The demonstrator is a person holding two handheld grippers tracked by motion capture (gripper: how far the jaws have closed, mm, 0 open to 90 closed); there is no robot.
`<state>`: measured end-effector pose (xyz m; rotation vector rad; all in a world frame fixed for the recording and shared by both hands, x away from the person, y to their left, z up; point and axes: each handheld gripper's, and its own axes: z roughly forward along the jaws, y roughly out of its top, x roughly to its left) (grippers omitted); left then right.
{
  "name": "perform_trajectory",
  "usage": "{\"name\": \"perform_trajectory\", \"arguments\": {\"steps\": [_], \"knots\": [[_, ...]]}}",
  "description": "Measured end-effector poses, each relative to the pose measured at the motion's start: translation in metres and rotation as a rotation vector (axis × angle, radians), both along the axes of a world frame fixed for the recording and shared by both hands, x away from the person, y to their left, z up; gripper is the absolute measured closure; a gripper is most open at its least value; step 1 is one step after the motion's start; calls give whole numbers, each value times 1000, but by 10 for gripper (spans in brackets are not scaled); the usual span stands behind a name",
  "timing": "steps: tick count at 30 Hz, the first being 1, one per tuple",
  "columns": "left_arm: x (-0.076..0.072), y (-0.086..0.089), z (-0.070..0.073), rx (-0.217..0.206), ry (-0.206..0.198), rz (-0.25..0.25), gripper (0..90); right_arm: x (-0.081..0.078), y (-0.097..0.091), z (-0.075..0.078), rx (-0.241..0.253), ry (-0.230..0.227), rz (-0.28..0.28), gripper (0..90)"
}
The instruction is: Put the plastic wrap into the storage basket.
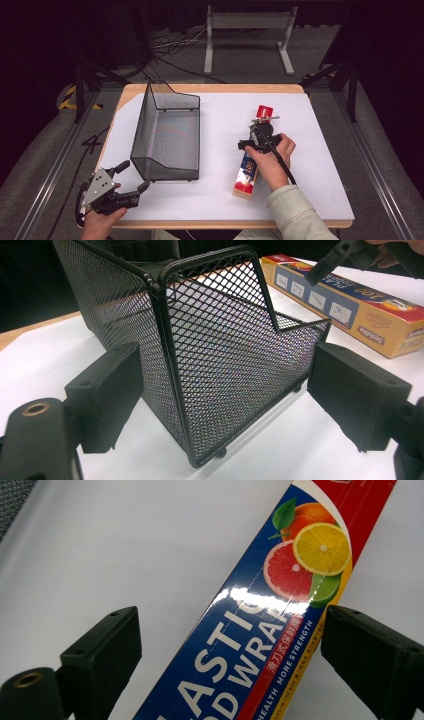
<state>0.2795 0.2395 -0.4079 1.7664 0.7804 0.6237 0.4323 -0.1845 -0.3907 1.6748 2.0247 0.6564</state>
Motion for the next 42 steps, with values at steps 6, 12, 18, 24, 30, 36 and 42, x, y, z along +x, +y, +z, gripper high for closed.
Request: {"name": "perform_trajectory", "arguments": {"steps": [6,12,18,24,30,36,42], "knots": [[0,-1,0,3,-5,-1,155,7,-1,-11,-26,88,-43,94],[0,-1,0,8,-10,1,155,11,1,-18,-6,176,-64,100],[0,-1,0,5,-11,2,155,14,3,-22,-13,229,-68,132],[-1,-1,0,6,-15,0,155,17,4,-21,-37,257,-55,157],[-1,-1,0,1,-21,0,155,19,3,-18,-51,290,-47,199],[-1,0,1,5,-30,1,155,20,4,-17,-59,305,-59,230],[-1,0,1,-3,-32,2,155,20,3,-15,-40,315,-47,278]]}}
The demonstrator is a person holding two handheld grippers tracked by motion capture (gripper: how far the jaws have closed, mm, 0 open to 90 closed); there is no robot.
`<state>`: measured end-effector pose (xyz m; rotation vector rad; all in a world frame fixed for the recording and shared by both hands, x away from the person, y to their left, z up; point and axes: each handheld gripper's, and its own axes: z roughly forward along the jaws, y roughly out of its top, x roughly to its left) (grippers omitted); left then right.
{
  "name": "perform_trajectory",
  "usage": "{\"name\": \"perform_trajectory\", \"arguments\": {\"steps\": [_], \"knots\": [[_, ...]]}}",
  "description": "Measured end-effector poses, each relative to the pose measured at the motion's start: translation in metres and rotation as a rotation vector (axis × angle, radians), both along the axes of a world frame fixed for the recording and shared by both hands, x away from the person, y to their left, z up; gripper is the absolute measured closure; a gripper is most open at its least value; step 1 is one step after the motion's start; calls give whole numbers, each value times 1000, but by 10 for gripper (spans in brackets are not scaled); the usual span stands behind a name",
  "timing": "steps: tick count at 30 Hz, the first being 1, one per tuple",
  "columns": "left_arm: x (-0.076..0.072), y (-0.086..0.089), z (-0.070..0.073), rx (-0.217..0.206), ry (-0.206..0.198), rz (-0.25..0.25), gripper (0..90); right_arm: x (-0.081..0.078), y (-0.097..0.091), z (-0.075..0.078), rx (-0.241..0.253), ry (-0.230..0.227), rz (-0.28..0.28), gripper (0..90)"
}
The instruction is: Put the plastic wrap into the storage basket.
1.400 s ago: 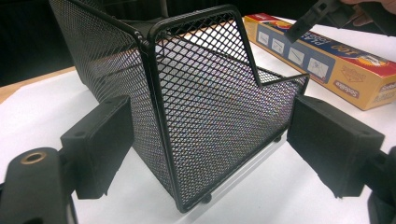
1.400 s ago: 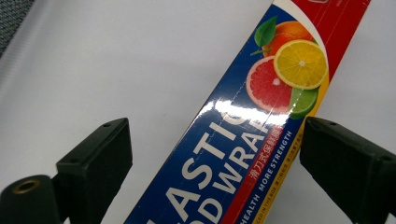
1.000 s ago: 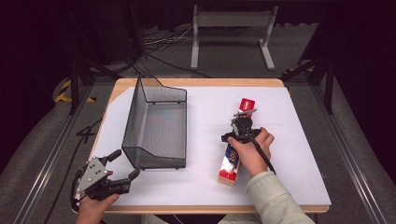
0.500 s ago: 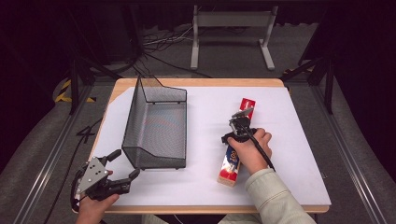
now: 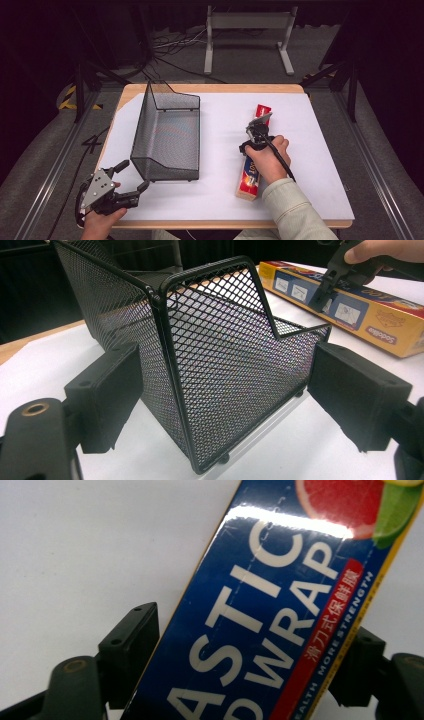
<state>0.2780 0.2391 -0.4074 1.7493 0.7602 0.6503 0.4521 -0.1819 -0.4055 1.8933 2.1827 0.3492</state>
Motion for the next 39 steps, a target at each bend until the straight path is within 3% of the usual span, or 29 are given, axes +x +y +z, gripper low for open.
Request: {"name": "perform_trajectory", "arguments": {"steps": [11,20,39], "knots": [[0,1,0,-8,-10,1,155,-1,-2,3,-19,-12,-19,377],[0,1,0,-7,-11,2,155,-2,-8,18,1,-39,-20,407],[0,2,0,-12,-10,3,155,-14,-15,78,41,-194,28,411]]}}
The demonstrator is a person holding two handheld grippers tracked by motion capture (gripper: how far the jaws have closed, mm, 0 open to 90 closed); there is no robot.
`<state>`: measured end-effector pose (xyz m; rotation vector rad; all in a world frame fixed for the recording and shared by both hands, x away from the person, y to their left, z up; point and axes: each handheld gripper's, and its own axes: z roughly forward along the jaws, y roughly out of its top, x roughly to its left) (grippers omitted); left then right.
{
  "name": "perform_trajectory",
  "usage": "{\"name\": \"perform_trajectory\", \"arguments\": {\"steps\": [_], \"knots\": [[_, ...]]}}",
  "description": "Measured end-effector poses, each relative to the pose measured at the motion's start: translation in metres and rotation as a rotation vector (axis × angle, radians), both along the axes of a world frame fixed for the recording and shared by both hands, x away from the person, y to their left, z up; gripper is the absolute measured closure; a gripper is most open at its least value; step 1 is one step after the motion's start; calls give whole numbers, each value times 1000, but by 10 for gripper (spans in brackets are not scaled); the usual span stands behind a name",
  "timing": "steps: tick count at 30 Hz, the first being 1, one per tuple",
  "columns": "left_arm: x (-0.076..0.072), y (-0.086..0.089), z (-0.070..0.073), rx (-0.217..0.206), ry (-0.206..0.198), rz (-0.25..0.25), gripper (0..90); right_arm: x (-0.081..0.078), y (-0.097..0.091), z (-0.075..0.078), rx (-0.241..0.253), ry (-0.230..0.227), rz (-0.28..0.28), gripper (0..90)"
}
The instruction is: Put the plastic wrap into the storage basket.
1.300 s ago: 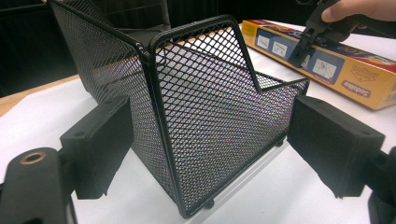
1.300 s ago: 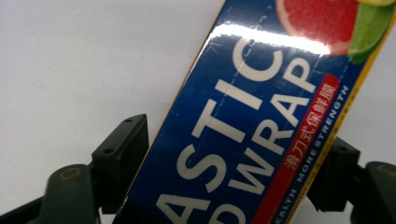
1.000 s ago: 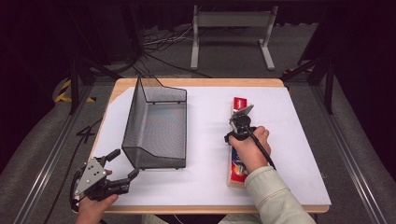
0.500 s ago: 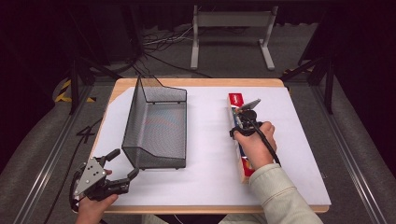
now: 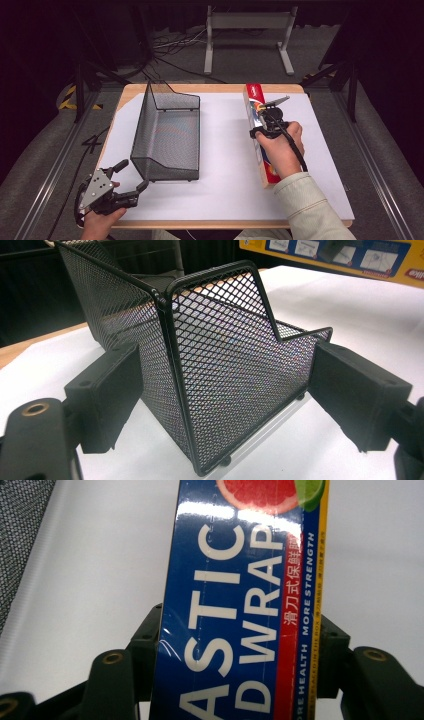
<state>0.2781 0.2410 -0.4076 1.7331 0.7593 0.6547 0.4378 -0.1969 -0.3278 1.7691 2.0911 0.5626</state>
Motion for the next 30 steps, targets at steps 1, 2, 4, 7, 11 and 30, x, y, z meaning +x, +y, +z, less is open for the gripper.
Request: {"name": "perform_trajectory", "arguments": {"steps": [1,2,4,7,11,30], "knots": [[0,0,0,0,-1,0,155,-1,0,2,6,-4,2,411],[0,0,0,0,-1,0,155,-1,-1,4,8,-7,4,411],[0,0,0,-1,-1,2,155,-3,0,9,7,-11,1,411],[0,0,0,1,-2,1,155,-5,2,16,17,-17,13,411],[0,0,0,0,-1,1,155,-8,6,26,18,-29,38,411],[-5,5,-1,-3,7,14,155,-10,52,57,14,-50,189,411]]}}
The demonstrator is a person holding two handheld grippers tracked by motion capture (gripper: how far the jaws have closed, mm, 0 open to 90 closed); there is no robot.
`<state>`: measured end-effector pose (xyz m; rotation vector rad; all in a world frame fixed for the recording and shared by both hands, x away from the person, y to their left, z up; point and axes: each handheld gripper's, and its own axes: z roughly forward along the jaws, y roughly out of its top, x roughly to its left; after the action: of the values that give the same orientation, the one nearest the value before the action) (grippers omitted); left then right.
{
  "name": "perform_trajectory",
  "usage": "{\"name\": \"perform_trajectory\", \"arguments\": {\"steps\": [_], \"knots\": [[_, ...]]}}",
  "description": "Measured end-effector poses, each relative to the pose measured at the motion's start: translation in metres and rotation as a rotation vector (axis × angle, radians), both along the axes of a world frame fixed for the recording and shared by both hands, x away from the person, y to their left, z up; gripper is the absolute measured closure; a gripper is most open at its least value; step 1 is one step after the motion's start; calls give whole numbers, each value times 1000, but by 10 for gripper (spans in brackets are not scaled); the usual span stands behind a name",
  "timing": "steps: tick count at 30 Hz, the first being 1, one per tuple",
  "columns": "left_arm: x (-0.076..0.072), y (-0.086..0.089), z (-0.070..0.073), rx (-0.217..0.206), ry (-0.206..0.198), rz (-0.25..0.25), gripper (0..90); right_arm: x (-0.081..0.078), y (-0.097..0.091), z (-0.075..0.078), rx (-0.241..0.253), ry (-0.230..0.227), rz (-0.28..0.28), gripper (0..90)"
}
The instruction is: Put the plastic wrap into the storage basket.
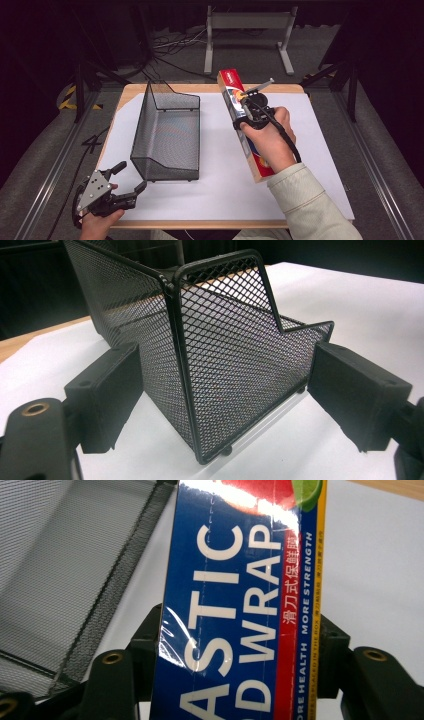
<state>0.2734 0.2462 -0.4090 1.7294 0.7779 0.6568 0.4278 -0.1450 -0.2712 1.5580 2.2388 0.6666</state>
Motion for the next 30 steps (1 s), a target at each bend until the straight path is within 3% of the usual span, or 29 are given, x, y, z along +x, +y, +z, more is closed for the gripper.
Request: {"name": "perform_trajectory", "arguments": {"steps": [6,10,16,30], "knots": [[-1,1,1,0,-7,1,155,0,19,5,-23,-7,57,411],[-1,0,1,-3,-7,1,155,0,30,9,0,2,98,411],[1,0,0,-5,-7,-1,155,2,41,10,-9,-6,152,410],[0,0,0,1,-4,4,156,9,73,6,13,18,186,410]]}}
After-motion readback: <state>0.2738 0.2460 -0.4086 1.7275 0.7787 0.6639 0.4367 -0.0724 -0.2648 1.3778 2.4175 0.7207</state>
